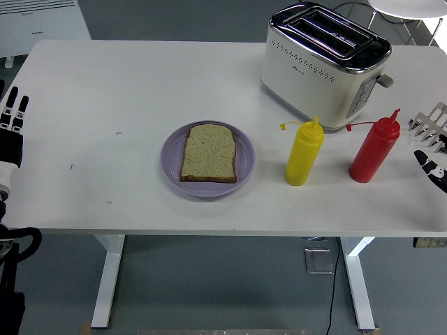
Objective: Pick up the cup,pour liquid into bread,place the cup on the desk
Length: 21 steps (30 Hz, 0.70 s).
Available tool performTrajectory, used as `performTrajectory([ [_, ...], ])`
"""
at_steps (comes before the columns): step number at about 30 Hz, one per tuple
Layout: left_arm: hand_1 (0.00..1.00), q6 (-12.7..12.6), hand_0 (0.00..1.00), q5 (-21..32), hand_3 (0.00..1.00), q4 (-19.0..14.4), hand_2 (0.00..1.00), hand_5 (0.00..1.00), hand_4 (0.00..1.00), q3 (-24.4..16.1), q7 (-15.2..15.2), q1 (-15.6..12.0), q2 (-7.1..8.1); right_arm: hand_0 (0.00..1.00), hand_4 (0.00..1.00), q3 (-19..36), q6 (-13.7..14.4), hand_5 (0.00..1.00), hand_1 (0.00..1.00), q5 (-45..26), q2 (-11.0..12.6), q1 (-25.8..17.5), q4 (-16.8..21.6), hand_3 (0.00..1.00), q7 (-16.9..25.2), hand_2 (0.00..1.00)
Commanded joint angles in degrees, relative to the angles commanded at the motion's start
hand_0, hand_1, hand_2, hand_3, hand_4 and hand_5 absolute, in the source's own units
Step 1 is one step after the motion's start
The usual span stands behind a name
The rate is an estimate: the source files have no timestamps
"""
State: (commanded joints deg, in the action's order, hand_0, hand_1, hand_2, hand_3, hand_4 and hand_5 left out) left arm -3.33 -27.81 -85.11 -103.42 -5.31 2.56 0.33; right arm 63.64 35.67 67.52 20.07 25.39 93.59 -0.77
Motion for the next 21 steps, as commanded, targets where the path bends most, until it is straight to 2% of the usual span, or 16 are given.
performTrajectory([
  [2, 0.753, 0.00, 0.811, 0.00, 0.741, 0.00, 0.749, 0.998, 0.486, 0.01, 0.00, 0.00, 0.00, 0.279, 0.364, 0.12, 0.10, 0.042, 0.329, -0.24, 0.01, -0.48, -0.09, 0.514, 0.47, 0.415],
  [5, 0.752, -0.02, 0.810, -0.01, 0.740, -0.03, 0.747, 0.998, 0.486, 0.10, -0.02, -0.03, 0.07, 0.292, 0.352, 1.01, 1.30, 0.025, 0.334, -2.52, 0.14, -3.70, -1.15, 0.514, 4.24, 0.416],
  [10, 0.753, -0.02, 0.809, 0.00, 0.739, 0.01, 0.747, 0.998, 0.486, 0.37, -0.03, -0.13, 0.07, 0.288, 0.350, 2.21, 1.30, 0.022, 0.335, -4.73, -0.17, -7.57, -2.99, 0.517, 8.83, 0.412],
  [17, 0.752, -0.01, 0.809, -0.01, 0.739, 0.14, 0.746, 0.998, 0.487, 0.88, -0.04, -0.33, 0.11, 0.306, 0.367, 3.03, 1.30, 0.007, 0.338, -8.96, -1.23, -12.66, -7.36, 0.516, 18.24, 0.412],
  [21, 0.752, -0.03, 0.809, 0.05, 0.739, 0.17, 0.746, 0.998, 0.487, 1.20, -0.07, -0.35, 0.14, 0.306, 0.367, 1.92, 1.30, 0.007, 0.338, -13.72, -1.70, -14.58, -10.44, 0.516, 24.81, 0.412],
])
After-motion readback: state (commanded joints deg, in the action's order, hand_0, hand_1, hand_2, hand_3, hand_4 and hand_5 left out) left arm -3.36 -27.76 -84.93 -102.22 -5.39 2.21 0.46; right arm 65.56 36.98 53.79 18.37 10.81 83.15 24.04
